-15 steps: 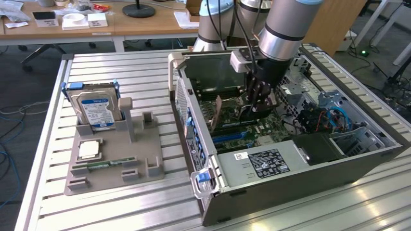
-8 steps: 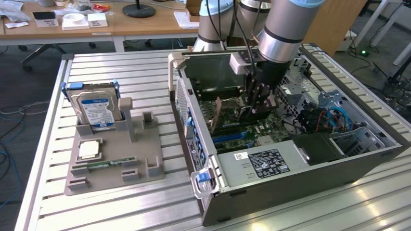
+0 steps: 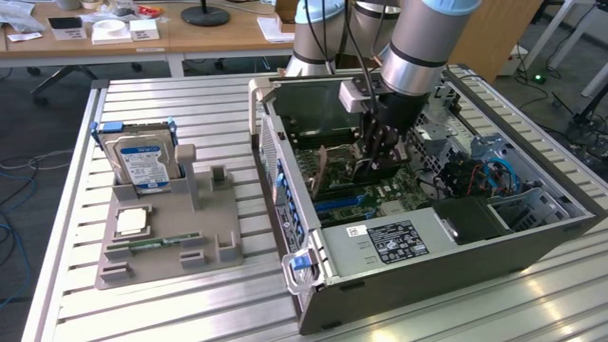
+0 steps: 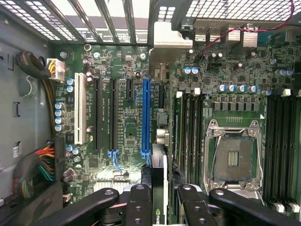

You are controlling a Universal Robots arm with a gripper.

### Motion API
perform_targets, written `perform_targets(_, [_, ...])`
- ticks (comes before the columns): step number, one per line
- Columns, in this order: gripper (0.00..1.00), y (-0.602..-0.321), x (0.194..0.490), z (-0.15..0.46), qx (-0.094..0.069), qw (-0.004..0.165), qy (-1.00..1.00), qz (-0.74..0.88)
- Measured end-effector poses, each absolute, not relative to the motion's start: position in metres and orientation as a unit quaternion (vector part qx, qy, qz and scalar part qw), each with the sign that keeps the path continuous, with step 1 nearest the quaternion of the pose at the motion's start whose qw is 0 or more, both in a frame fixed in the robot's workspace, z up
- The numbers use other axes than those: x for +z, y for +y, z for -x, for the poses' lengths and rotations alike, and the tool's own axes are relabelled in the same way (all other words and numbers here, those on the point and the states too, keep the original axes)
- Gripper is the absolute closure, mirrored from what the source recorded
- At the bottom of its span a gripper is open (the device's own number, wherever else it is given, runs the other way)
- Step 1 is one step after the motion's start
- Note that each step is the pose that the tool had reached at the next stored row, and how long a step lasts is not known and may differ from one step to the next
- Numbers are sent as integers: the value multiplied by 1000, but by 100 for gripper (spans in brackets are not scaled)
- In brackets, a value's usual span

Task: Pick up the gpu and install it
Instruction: 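Insert the gpu into the slot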

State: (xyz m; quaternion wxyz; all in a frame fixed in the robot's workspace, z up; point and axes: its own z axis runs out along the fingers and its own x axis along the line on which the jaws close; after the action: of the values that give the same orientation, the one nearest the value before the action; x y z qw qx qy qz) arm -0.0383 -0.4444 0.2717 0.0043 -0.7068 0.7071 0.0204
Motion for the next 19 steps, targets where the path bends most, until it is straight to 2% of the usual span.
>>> perform_targets(19, [74,-447,268,43,15,10,703,711])
